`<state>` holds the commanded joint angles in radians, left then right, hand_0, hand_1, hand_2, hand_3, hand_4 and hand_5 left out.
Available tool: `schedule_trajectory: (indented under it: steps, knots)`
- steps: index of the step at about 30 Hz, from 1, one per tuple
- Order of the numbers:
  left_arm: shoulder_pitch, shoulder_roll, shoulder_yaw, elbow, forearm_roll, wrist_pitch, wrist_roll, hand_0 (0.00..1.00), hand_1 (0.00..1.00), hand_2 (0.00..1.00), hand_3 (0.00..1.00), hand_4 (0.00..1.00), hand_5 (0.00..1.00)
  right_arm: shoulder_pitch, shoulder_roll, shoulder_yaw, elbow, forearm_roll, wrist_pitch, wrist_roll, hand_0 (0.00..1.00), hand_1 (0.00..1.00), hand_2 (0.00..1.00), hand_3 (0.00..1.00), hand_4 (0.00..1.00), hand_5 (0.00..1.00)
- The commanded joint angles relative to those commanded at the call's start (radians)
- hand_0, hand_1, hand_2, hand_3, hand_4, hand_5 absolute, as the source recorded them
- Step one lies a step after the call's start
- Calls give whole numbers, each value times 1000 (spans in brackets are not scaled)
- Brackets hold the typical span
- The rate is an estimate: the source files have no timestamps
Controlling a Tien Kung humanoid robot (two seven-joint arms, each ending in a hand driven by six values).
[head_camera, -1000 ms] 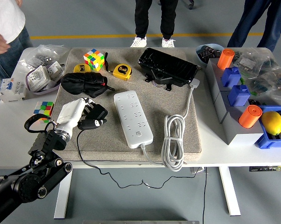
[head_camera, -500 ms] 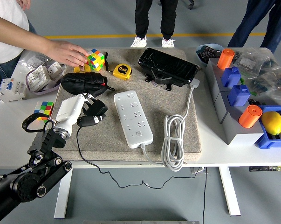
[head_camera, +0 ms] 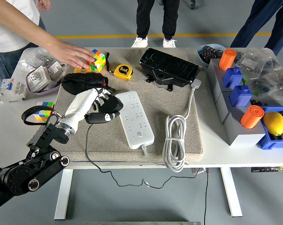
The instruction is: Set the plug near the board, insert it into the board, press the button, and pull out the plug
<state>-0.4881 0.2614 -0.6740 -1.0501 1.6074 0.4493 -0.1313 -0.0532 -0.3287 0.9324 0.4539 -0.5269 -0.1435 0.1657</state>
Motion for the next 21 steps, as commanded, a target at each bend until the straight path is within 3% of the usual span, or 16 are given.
schedule_trajectory:
  steps: [7, 21]
  knots:
    - [-48, 1, 68, 26, -21, -40, -60, 218, 309, 321, 520, 750, 52, -2, -1, -3, 0, 2, 3, 2, 615, 621, 578, 534, 682, 243]
    - [-141, -29, 151, 129, 30, -53, -66, 219, 314, 323, 521, 750, 61, 2, -6, -10, 2, 4, 6, 4, 615, 620, 578, 535, 681, 239]
